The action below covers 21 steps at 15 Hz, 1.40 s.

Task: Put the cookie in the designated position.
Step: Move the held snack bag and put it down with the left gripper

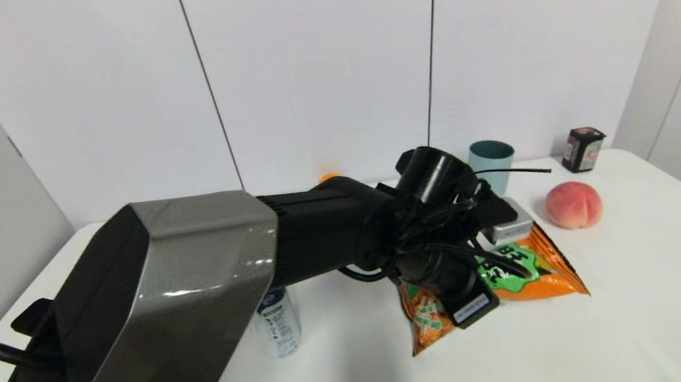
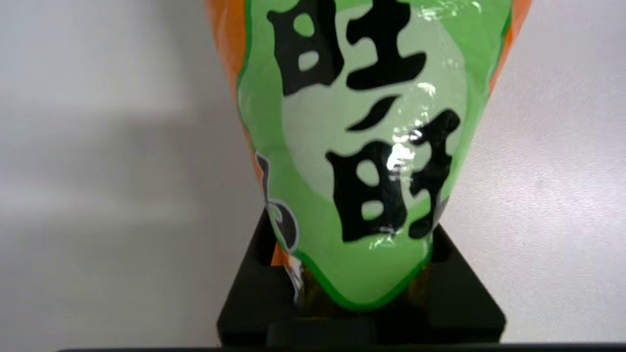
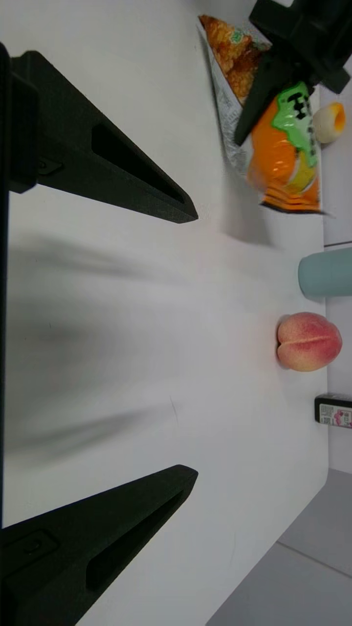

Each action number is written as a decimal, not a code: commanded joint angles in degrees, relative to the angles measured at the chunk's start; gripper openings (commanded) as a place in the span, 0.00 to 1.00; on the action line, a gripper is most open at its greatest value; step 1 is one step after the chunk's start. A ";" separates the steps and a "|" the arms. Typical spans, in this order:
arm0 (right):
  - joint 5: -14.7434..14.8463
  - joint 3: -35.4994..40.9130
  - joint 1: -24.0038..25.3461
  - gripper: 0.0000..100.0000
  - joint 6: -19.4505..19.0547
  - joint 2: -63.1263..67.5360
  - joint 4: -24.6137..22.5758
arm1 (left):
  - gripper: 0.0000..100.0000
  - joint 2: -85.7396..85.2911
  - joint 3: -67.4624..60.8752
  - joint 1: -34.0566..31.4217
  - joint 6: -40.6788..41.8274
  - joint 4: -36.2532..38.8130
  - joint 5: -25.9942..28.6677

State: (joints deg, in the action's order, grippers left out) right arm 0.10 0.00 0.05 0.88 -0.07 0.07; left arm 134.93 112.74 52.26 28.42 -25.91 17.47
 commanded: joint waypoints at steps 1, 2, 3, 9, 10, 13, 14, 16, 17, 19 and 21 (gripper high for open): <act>-0.01 0.09 0.04 1.00 0.00 -0.01 0.01 | 0.00 -3.44 0.03 -0.05 -2.93 2.88 0.20; -0.01 0.09 0.04 1.00 0.00 -0.01 -0.07 | 0.00 -4.06 0.11 -0.05 -3.72 4.28 0.20; -0.01 0.09 0.04 1.00 0.00 -0.01 -0.07 | 0.00 -4.94 0.03 -0.05 -5.39 6.31 0.20; -0.01 0.09 0.04 1.00 0.00 -0.01 0.01 | 0.00 -12.14 0.03 -4.10 -9.87 15.36 0.02; -0.01 0.09 0.04 1.00 0.00 -0.01 0.01 | 0.00 -13.28 0.03 -5.42 -9.61 17.03 -0.07; -0.01 0.09 0.04 1.00 0.00 -0.01 0.01 | 0.00 -16.45 -0.15 -11.48 -5.48 21.77 -0.07; -0.01 0.09 0.04 1.00 0.00 -0.01 0.01 | 0.00 -16.98 -0.24 -13.68 -3.19 23.00 -0.07; -0.01 0.09 0.04 1.00 0.00 -0.01 -0.07 | 0.00 -18.03 -0.33 -18.77 0.94 24.50 0.11; -0.01 0.09 0.04 1.00 0.00 -0.01 0.01 | 0.00 -19.70 -1.64 -21.85 2.35 24.67 0.28; -0.01 0.09 0.04 1.00 0.00 -0.01 0.01 | 0.00 -23.92 -6.92 -27.39 4.37 24.67 0.37; -0.01 0.09 -0.05 1.00 0.00 -0.01 0.01 | 0.00 -29.63 -16.32 -32.93 5.07 25.20 1.43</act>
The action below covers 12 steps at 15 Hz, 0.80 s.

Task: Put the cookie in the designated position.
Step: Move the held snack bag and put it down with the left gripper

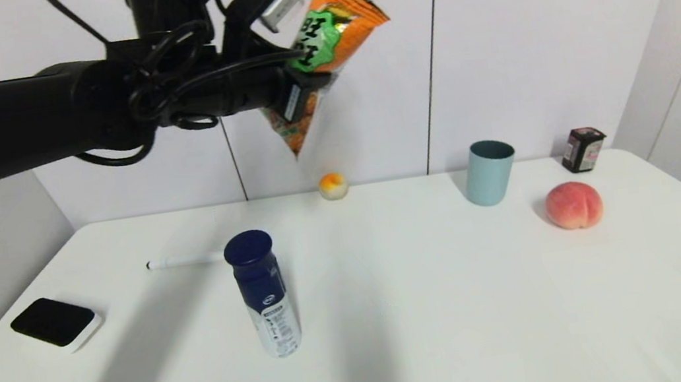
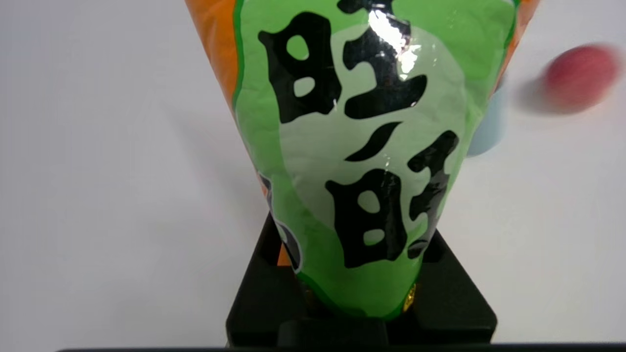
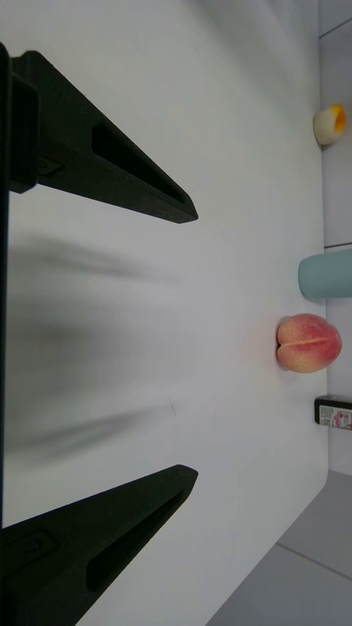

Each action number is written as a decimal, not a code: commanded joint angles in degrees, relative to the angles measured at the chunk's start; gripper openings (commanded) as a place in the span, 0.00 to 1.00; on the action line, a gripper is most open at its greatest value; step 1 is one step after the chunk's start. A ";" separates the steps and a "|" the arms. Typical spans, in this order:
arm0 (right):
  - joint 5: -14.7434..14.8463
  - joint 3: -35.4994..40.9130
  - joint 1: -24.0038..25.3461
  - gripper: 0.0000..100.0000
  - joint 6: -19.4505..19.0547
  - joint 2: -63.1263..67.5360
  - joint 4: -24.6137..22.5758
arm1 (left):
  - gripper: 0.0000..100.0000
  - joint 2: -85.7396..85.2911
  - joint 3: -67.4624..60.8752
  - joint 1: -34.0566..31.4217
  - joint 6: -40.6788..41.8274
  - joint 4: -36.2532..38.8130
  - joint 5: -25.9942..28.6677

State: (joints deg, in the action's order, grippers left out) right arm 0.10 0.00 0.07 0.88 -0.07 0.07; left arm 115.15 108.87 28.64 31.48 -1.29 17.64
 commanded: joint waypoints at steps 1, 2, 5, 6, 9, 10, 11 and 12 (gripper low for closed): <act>-0.01 0.09 0.01 1.00 0.00 -0.01 0.01 | 0.00 -12.67 -18.35 -12.11 2.01 2.43 2.49; -0.01 0.09 -0.07 1.00 0.00 -0.01 0.01 | 0.00 -16.36 -26.52 -15.19 1.31 5.51 2.93; -0.01 0.09 0.01 1.00 0.00 -0.01 -0.07 | 0.00 -24.36 -44.54 -19.85 -6.25 13.16 2.66; -0.01 0.09 0.01 1.00 0.00 -0.01 -0.07 | 0.00 -26.73 -49.72 -20.20 -10.21 15.09 2.22; -0.01 0.09 -0.07 1.00 0.00 -0.01 -0.07 | 0.00 -31.48 -63.43 -21.16 -16.10 21.86 -7.01; -0.01 0.09 0.01 1.00 0.00 -0.01 0.01 | 0.00 -32.18 -66.07 -21.16 -18.12 23.44 -10.34; -0.01 0.09 0.01 1.00 0.00 -0.01 0.01 | 0.00 -32.97 -68.27 -21.08 -19.96 24.14 -12.10; -0.01 0.09 0.01 1.00 0.00 -0.01 -0.07 | 0.00 -33.77 -69.85 -21.08 -21.46 24.06 -12.54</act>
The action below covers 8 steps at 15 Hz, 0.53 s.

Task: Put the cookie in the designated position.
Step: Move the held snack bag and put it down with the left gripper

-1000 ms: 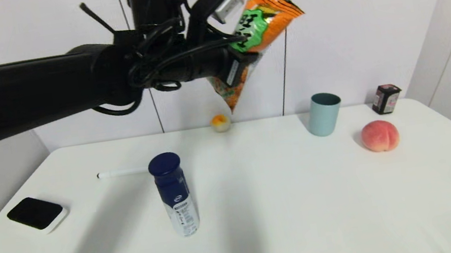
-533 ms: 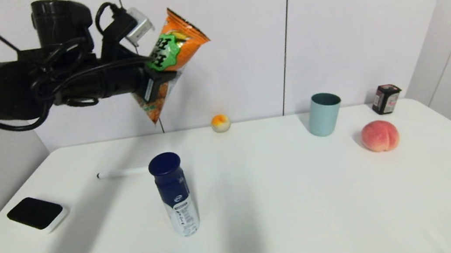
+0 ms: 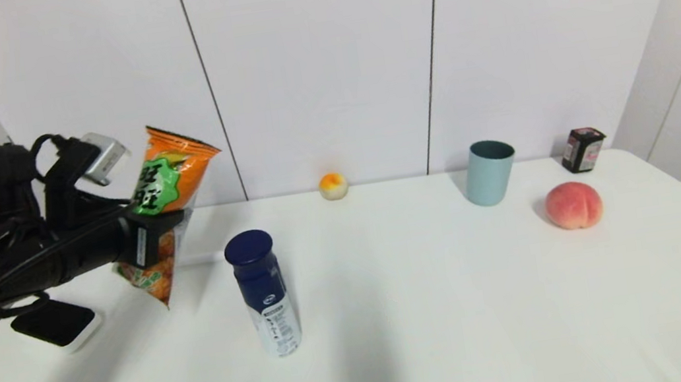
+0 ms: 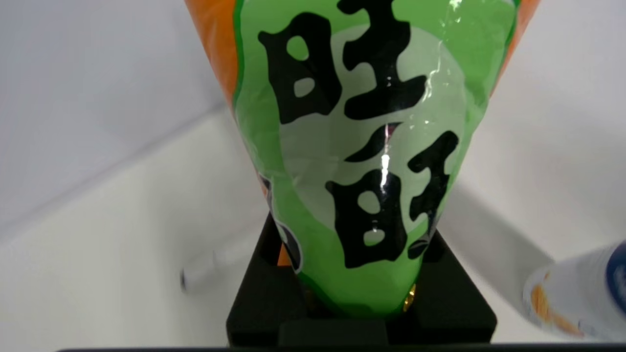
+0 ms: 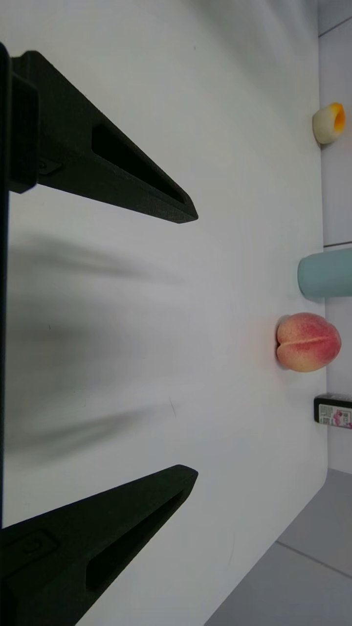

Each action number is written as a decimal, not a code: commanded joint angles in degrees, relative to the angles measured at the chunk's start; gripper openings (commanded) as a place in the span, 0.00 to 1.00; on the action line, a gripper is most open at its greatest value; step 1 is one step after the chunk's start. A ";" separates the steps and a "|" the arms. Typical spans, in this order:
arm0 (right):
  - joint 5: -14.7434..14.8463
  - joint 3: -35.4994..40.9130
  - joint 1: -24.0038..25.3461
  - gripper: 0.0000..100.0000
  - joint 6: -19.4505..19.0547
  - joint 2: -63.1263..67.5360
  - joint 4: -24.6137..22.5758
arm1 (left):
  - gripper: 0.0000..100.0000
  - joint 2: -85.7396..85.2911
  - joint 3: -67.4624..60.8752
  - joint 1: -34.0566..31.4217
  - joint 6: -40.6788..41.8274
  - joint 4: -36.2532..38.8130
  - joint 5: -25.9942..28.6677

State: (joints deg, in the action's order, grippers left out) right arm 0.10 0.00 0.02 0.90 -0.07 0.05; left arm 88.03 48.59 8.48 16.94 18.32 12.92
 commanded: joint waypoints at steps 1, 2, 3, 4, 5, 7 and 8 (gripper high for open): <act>-0.01 0.09 0.06 1.00 -0.02 -0.01 -0.05 | 0.00 -6.99 -10.45 -0.93 -7.63 3.91 -7.91; -0.01 0.09 0.06 1.00 -0.02 -0.01 0.04 | 0.00 -7.26 -11.06 -0.93 -8.33 2.24 -8.00; -0.01 0.09 0.06 1.00 -0.02 -0.01 -0.05 | 0.00 -7.52 -11.06 -0.93 -9.12 -0.39 -8.00; -0.01 0.09 -0.02 1.00 -0.02 -0.01 0.04 | 0.00 -7.78 -11.15 -0.75 -9.65 -3.03 -7.91; -0.01 0.09 0.06 1.00 -0.02 -0.01 0.04 | 0.00 -7.78 -10.89 -0.57 -9.65 -5.49 -7.91; -0.01 0.09 0.06 1.00 -0.02 -0.01 0.04 | 0.00 -7.70 -10.18 1.01 -10.09 -9.71 -7.82; -0.01 0.09 0.06 1.00 -0.02 -0.01 0.04 | 0.00 -7.70 -9.57 2.59 -11.06 -13.14 -7.82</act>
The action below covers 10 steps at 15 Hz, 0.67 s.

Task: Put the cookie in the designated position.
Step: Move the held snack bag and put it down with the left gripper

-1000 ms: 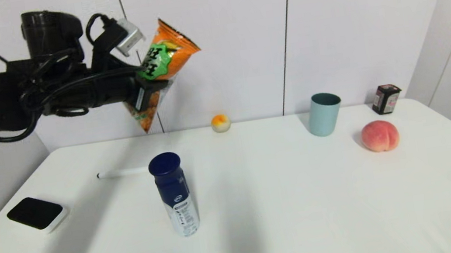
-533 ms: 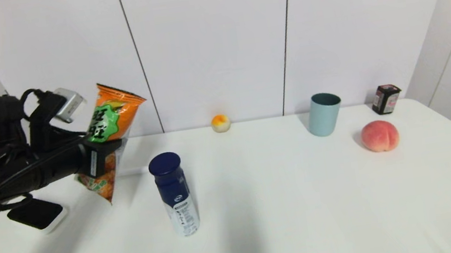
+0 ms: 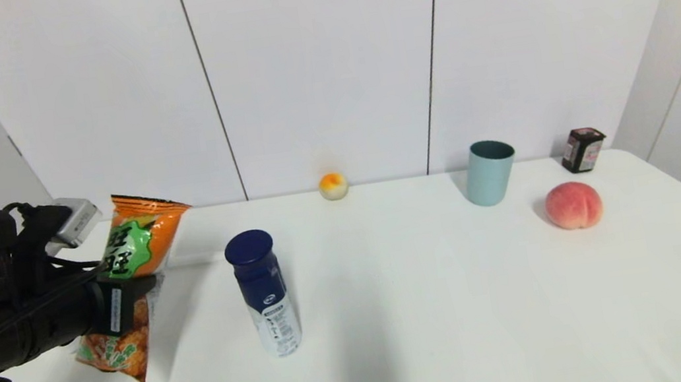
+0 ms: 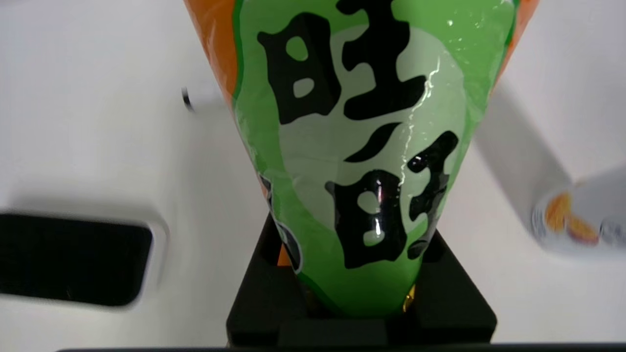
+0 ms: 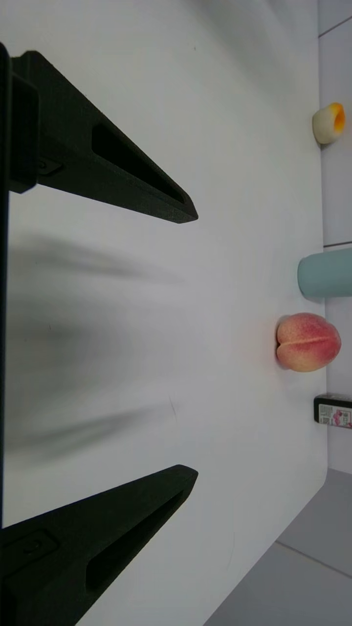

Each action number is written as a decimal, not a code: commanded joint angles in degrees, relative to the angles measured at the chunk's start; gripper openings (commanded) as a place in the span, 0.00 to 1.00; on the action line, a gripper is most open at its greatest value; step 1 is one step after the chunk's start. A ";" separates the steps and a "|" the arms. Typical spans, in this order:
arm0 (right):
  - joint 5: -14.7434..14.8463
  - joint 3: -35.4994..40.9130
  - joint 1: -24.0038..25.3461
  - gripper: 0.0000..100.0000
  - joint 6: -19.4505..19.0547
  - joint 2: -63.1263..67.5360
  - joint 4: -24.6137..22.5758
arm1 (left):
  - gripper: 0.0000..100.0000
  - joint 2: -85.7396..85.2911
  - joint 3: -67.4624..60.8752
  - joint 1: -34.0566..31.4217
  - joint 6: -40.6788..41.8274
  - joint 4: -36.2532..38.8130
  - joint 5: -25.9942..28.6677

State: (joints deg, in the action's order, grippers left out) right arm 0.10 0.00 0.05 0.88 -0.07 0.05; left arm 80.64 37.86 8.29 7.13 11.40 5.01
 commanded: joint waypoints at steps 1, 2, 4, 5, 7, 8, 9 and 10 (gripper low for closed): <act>-0.01 0.09 -0.05 1.00 0.00 -0.01 -0.05 | 0.00 -0.13 2.04 3.84 -1.59 -9.20 0.18; -0.01 0.09 0.04 1.00 0.00 -0.01 -0.05 | 0.00 0.13 3.36 4.63 -1.59 -11.93 0.18; -0.01 0.09 0.04 1.00 0.00 -0.01 -0.05 | 0.00 1.54 4.94 6.83 -1.51 -15.62 0.18; -0.01 0.09 0.04 1.00 0.00 -0.01 0.04 | 0.00 2.15 5.03 7.71 -1.68 -16.14 0.18; -0.01 0.09 -0.05 1.00 0.00 -0.01 -0.05 | 0.00 3.91 5.03 8.76 -1.51 -16.32 0.18; -0.01 0.09 -0.05 1.00 0.00 -0.01 0.04 | 0.00 4.79 5.20 9.20 -1.42 -16.06 0.18; -0.01 0.09 0.04 1.00 0.00 -0.01 0.04 | 0.00 6.20 5.91 9.55 -1.24 -15.97 0.18; -0.01 0.09 -0.05 1.00 0.00 -0.01 -0.05 | 0.00 7.07 6.70 10.08 -1.24 -15.97 0.18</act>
State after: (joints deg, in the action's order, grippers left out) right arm 0.10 0.00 0.05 0.85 -0.07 0.07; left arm 84.59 43.33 17.41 5.75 -4.62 5.17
